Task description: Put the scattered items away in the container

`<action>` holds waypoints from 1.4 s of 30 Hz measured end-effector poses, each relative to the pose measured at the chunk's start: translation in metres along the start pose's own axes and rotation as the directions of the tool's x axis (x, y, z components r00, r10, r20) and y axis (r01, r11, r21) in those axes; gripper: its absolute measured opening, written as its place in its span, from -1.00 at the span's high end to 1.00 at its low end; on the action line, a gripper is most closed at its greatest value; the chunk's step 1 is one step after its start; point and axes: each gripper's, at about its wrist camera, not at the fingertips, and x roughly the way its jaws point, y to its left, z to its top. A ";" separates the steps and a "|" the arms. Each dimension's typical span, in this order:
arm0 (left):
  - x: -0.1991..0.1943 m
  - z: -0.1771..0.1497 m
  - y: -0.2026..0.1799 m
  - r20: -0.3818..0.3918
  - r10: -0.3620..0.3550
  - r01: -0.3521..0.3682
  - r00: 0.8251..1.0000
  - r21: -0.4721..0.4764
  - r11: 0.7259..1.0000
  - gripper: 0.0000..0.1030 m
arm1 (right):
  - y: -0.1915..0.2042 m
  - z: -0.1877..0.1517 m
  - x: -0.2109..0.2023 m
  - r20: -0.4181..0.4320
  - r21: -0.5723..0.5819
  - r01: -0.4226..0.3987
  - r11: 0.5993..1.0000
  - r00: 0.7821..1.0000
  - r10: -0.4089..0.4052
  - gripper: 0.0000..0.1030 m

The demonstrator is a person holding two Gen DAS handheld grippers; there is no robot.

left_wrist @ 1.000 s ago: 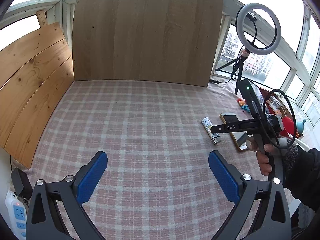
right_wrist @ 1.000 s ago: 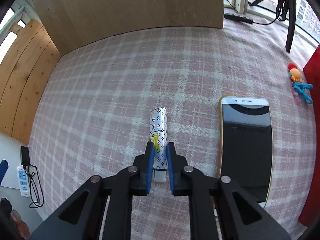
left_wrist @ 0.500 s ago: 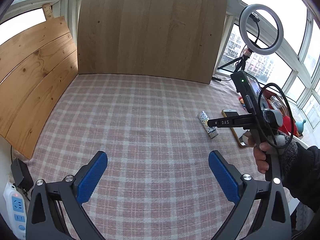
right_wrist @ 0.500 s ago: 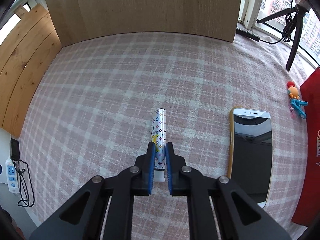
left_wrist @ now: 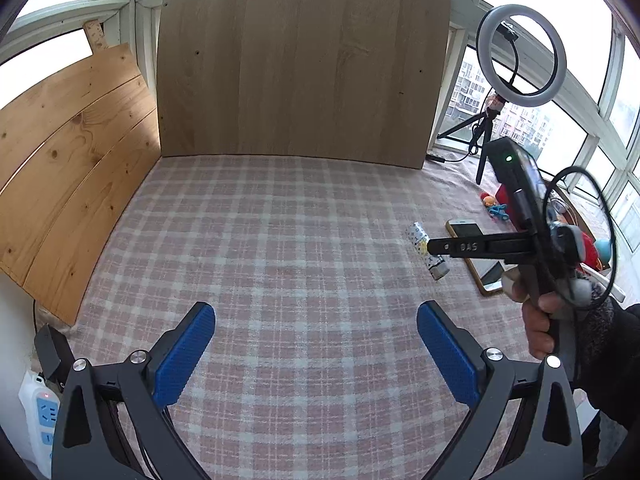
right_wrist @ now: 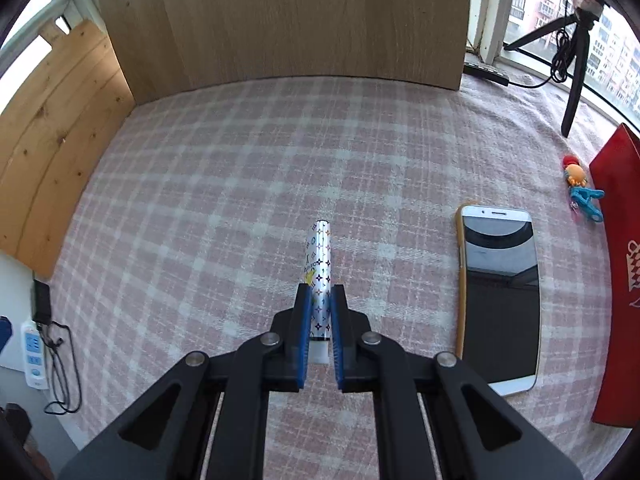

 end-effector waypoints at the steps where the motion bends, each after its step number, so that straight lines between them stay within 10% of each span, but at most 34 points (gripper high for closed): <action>1: -0.001 0.003 -0.002 0.006 0.003 -0.003 1.000 0.005 1.000 -0.97 | -0.006 0.001 -0.013 0.014 0.021 -0.032 0.999 0.999 0.031 0.82; 8: -0.013 0.025 -0.033 0.062 0.010 -0.013 0.998 0.046 0.999 -0.97 | -0.074 0.018 -0.109 0.154 0.134 -0.225 0.965 0.967 0.204 0.82; 16: -0.020 0.041 -0.097 0.100 0.014 -0.022 0.995 0.073 0.997 -0.97 | -0.214 0.008 -0.211 0.255 0.217 -0.252 0.943 0.947 0.194 0.93; 25: -0.002 0.026 -0.177 0.040 0.000 -0.004 0.999 0.097 0.995 -0.97 | -0.281 -0.025 -0.205 0.210 0.248 -0.362 0.899 0.926 0.315 0.94; 42: 0.121 -0.039 -0.339 -0.272 -0.165 0.246 0.948 0.296 0.923 -0.38 | -0.315 -0.160 -0.252 0.271 0.295 -0.169 0.940 0.959 0.088 0.85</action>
